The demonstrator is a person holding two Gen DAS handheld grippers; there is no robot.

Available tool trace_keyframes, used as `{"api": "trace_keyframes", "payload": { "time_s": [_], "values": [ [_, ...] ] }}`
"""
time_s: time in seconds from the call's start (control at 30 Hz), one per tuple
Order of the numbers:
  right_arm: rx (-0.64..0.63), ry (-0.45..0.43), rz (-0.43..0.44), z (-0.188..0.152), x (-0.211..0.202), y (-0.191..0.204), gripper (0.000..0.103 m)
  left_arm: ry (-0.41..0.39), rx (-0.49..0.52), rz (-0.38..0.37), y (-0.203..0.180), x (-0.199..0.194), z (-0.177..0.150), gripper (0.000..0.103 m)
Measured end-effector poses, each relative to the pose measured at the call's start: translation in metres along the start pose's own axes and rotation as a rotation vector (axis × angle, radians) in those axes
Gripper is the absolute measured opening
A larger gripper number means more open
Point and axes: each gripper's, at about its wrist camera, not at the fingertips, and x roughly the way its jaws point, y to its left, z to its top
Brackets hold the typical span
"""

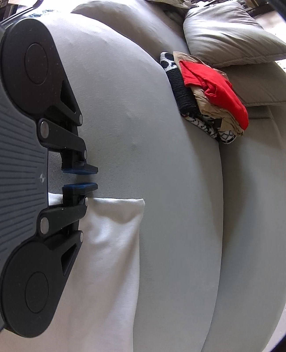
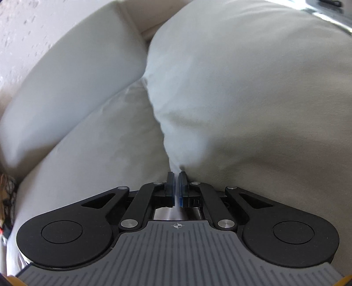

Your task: Fold clothes

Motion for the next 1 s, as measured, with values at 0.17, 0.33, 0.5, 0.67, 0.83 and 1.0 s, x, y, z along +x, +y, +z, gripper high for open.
{"api": "trace_keyframes", "payload": {
  "time_s": [0.17, 0.33, 0.5, 0.67, 0.83, 1.0],
  "values": [
    [-0.032, -0.083, 0.060, 0.001, -0.045, 0.010, 0.033, -0.021, -0.076, -0.021, 0.019, -0.025, -0.004, 0.017],
    [-0.031, -0.005, 0.183, -0.015, -0.057, 0.021, 0.033, -0.083, -0.097, -0.123, 0.014, -0.050, -0.001, 0.017],
    [-0.057, 0.148, 0.369, -0.048, -0.041, 0.065, 0.013, -0.091, -0.037, -0.327, -0.019, -0.050, 0.017, 0.017],
    [-0.116, 0.352, 0.509, -0.075, -0.009, 0.117, 0.013, -0.034, 0.016, -0.366, -0.052, -0.026, 0.023, 0.016],
    [-0.154, 0.457, 0.576, -0.096, 0.020, 0.152, 0.015, -0.021, -0.002, -0.358, -0.054, -0.015, 0.020, 0.015],
    [-0.141, 0.430, 0.533, -0.106, 0.042, 0.167, 0.009, -0.010, -0.012, -0.379, -0.049, -0.010, 0.015, 0.015]
  ]
}}
